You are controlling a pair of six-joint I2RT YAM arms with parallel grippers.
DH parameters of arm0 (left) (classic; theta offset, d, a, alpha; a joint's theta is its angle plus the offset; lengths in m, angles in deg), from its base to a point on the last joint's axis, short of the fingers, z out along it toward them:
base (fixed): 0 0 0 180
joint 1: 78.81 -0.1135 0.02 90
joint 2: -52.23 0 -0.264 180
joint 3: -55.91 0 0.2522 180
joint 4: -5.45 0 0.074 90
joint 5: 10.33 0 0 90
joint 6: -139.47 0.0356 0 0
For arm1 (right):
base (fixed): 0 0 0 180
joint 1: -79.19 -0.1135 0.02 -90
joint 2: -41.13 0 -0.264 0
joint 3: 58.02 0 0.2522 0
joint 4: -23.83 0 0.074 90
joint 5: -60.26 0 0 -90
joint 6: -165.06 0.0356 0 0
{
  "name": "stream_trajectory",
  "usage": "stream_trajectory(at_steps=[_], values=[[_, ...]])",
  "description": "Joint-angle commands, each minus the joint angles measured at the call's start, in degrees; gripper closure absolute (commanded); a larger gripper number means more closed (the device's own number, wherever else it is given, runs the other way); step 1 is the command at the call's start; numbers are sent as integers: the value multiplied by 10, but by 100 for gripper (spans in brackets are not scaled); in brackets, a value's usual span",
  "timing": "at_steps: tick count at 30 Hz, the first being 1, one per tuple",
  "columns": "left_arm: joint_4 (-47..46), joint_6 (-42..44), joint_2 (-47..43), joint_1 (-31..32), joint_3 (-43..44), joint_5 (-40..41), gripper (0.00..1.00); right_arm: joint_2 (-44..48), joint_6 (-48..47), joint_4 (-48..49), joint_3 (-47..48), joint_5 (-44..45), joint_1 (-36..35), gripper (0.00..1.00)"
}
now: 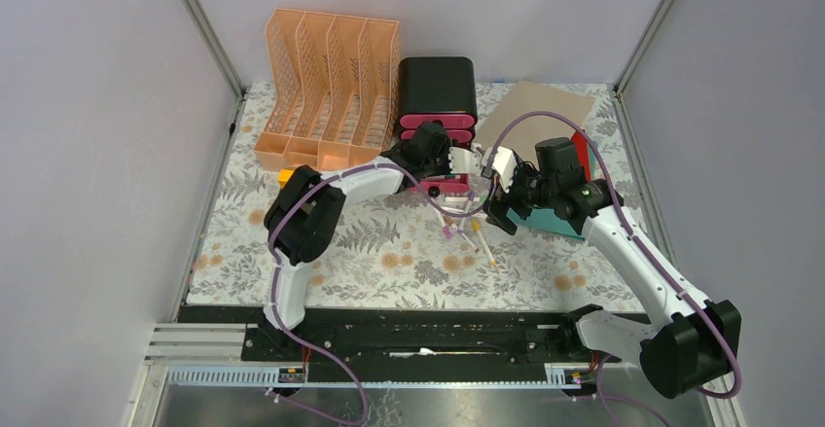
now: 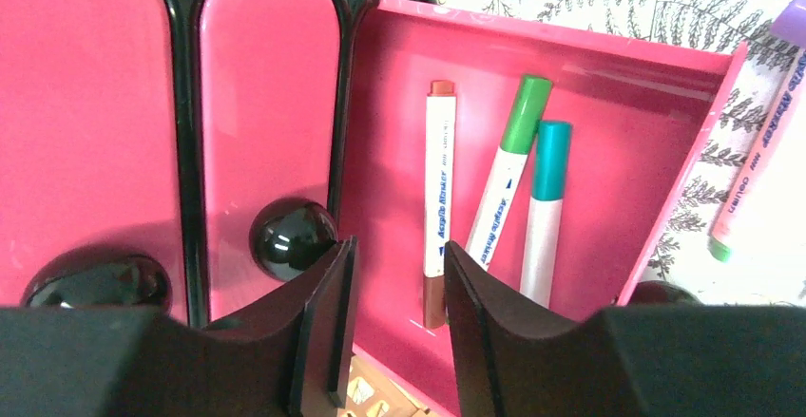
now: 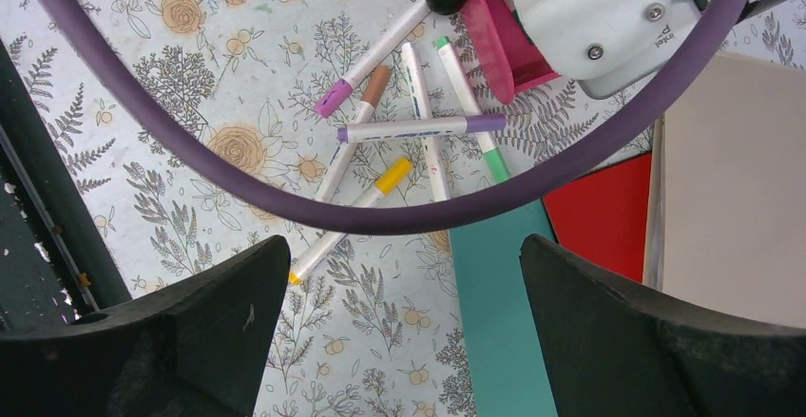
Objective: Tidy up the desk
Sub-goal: Place the stationery in the drawer, then pick up the stationery from the center of the board.
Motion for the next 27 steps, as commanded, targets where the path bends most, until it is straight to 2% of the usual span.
stream_trajectory(at_steps=[1,5,8,14,18,20,24,27], values=[[-61,-46,-48,-2,-7,22,55,15,-4,11,1,-15,6,2],[-65,-106,-77,-1,-13,34,50,14,-4,10,0,-15,6,2],[-100,-181,-125,-2,-51,31,40,14,-4,10,0,-15,7,2],[-289,-359,-288,-5,-244,-6,19,13,-4,10,0,-15,7,2],[-380,-525,-368,-15,-357,3,5,13,-4,10,0,-18,8,2],[-386,-620,-399,-29,-400,-14,2,14,-4,10,0,-18,9,2],[-386,-800,-439,-67,-475,-82,1,15,-4,11,0,-18,8,2],[-366,-874,-452,-75,-512,-107,1,15,-4,10,0,-18,9,2]])
